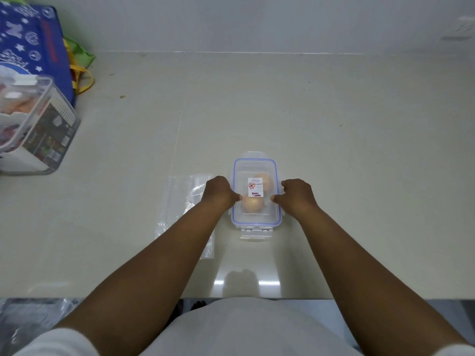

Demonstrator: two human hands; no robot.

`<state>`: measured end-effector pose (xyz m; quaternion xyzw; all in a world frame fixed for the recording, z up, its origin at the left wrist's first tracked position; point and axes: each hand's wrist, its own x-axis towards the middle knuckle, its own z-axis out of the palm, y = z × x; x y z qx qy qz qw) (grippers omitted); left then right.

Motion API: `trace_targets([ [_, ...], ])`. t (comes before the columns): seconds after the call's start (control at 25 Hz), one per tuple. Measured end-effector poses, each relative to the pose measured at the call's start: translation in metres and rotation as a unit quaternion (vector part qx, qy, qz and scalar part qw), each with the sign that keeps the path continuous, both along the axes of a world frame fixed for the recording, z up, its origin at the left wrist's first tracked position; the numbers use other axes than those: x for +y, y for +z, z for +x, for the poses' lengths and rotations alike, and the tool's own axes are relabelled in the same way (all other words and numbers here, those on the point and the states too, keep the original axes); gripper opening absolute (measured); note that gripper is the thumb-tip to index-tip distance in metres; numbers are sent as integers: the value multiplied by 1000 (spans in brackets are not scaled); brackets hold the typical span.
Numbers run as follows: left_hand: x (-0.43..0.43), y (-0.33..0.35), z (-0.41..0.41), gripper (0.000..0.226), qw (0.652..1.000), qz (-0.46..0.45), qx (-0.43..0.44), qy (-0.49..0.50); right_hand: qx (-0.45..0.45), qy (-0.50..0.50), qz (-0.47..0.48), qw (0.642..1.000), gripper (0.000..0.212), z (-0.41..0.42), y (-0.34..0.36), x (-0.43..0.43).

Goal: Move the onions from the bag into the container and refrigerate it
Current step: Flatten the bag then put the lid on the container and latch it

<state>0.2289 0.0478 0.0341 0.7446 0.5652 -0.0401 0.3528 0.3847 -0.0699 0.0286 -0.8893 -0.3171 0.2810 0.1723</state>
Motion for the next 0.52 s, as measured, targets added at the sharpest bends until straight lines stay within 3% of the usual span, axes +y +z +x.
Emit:
trace_targets([
  [0.04, 2, 2, 2, 35, 1000, -17, -1, 8, -5, 1, -12, 1000, 18, -1, 2, 4],
  [0.32, 6, -1, 4, 51, 993, -84, -35, 69, 115, -82, 18, 990, 43, 6, 3, 12],
  [0.52, 10, -11, 0, 49, 977, -143, -88, 134, 202, -146, 77, 965, 37, 8, -9, 6],
])
